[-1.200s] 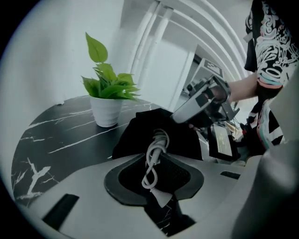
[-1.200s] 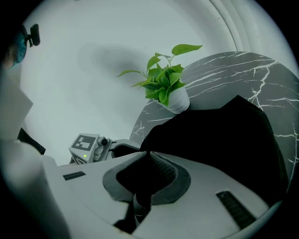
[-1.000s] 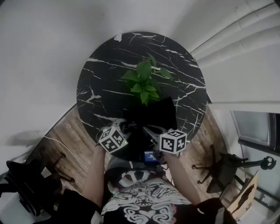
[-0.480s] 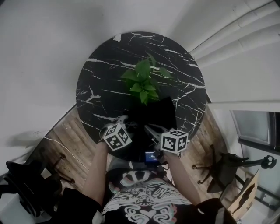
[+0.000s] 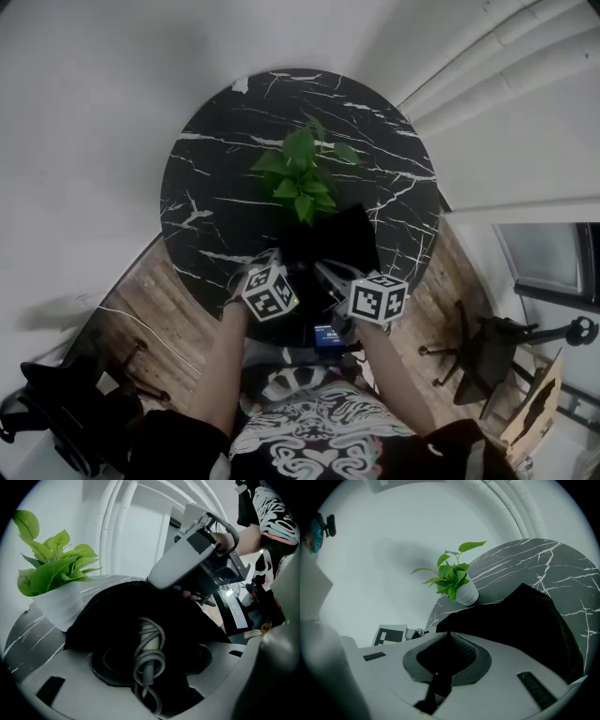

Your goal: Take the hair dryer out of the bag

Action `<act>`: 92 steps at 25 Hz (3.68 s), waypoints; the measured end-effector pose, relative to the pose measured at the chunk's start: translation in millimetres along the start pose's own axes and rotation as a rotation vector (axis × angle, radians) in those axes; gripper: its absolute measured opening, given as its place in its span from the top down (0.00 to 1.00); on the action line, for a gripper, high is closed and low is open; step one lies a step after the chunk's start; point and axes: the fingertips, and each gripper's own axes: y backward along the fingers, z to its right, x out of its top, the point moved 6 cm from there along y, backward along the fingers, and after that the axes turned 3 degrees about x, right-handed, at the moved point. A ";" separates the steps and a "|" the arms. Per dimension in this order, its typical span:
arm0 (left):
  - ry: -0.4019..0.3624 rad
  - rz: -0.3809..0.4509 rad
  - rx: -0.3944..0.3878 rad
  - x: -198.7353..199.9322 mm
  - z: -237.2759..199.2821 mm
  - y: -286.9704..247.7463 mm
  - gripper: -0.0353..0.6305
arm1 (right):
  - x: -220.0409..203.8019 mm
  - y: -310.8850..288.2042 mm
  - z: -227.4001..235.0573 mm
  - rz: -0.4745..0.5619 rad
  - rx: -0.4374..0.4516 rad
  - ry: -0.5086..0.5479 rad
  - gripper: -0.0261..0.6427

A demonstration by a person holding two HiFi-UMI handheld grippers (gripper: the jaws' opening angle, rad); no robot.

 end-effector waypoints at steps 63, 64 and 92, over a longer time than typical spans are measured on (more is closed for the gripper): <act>0.120 -0.194 0.120 -8.9 5.9 -14.2 0.61 | -22.8 60.4 162.1 -0.331 -0.487 0.369 0.76; 0.119 -0.194 0.127 -10.5 6.6 -12.2 0.61 | -23.1 60.5 162.3 -0.329 -0.486 0.368 0.76; 0.203 -0.204 0.220 -60.2 15.0 30.3 0.63 | -13.7 65.5 162.1 -0.252 -0.559 0.440 0.76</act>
